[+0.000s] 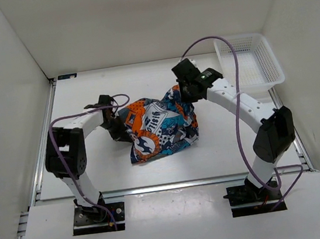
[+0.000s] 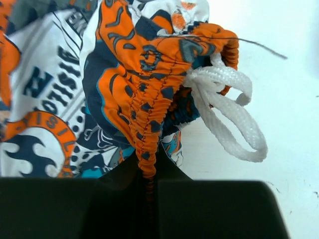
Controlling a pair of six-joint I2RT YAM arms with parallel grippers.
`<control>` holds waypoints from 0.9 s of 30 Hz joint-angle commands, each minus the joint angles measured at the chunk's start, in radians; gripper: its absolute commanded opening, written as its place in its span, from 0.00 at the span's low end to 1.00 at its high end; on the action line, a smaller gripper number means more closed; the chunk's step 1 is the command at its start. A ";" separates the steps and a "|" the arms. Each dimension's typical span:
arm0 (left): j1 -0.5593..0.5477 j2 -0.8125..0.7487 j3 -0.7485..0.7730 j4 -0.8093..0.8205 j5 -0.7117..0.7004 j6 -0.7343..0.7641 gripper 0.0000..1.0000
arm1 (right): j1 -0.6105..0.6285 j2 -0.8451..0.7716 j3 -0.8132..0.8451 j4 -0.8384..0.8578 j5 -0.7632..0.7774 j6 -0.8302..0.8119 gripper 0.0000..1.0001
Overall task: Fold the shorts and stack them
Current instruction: Fold the shorts
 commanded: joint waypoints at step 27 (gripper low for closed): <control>0.231 0.136 0.099 0.013 0.019 0.103 0.10 | 0.173 0.152 0.186 -0.093 0.129 0.020 0.01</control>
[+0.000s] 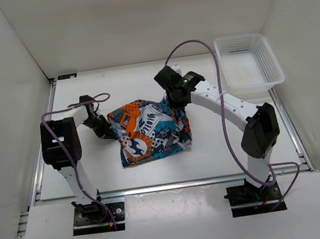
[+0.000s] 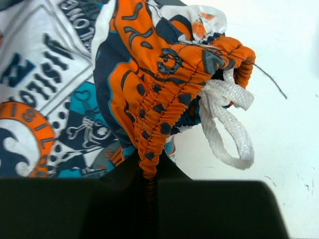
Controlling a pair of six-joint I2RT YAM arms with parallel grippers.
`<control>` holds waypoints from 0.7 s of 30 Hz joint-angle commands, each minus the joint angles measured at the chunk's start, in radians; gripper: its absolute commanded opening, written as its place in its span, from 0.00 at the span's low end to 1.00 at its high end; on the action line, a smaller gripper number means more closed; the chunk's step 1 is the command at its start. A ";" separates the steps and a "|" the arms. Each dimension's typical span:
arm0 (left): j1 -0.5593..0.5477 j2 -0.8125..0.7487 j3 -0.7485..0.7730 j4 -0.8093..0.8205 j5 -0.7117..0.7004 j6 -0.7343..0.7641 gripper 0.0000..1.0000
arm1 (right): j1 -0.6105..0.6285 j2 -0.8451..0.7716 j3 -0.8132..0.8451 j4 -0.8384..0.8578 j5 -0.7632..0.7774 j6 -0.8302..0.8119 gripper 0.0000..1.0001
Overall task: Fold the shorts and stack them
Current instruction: Fold the shorts
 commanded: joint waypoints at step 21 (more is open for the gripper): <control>0.012 0.029 0.010 0.046 0.010 0.020 0.10 | 0.289 0.522 0.651 -0.076 -0.169 -0.018 0.01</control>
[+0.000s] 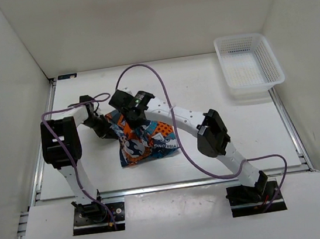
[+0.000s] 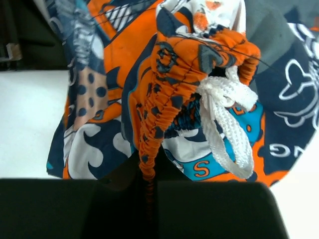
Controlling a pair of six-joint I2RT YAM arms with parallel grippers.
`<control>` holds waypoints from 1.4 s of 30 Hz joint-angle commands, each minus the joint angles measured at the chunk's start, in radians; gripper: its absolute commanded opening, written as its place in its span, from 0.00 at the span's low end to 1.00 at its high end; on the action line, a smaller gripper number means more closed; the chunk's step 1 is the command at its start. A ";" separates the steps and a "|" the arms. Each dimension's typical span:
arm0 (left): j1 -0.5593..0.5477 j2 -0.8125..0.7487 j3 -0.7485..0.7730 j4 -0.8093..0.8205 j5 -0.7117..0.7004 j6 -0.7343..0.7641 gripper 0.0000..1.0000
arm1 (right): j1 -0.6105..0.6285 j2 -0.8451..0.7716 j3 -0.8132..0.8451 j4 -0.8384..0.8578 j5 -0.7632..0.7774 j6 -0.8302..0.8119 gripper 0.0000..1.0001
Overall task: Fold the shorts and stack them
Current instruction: Fold the shorts
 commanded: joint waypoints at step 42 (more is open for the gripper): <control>-0.369 -0.267 0.046 -0.104 -0.259 -0.083 0.44 | -0.226 -0.741 -0.937 0.292 -0.082 0.117 0.42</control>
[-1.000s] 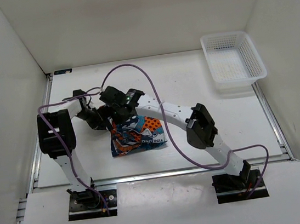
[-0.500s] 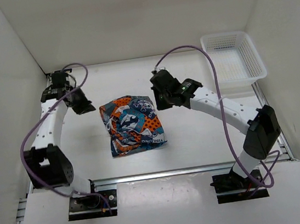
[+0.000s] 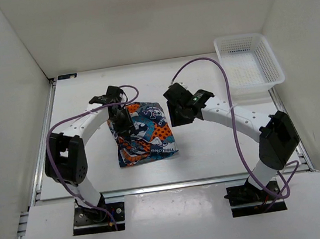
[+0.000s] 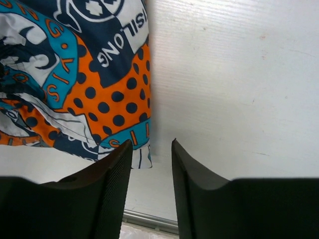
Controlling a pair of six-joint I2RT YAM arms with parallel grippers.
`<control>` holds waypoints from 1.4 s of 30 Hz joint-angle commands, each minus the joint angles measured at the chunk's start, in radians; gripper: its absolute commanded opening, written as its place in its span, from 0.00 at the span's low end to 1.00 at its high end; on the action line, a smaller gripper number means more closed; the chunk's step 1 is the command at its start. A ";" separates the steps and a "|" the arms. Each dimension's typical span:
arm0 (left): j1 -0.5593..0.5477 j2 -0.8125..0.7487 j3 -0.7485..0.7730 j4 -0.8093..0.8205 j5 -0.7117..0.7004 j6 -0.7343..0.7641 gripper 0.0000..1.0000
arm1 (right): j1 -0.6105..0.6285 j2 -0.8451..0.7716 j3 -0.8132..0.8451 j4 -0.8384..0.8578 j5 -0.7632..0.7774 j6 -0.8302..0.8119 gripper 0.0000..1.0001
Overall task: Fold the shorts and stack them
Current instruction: Fold the shorts
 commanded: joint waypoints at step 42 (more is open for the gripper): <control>0.230 -0.063 -0.110 -0.040 -0.235 -0.065 0.38 | -0.050 -0.115 -0.087 0.006 -0.041 -0.051 0.55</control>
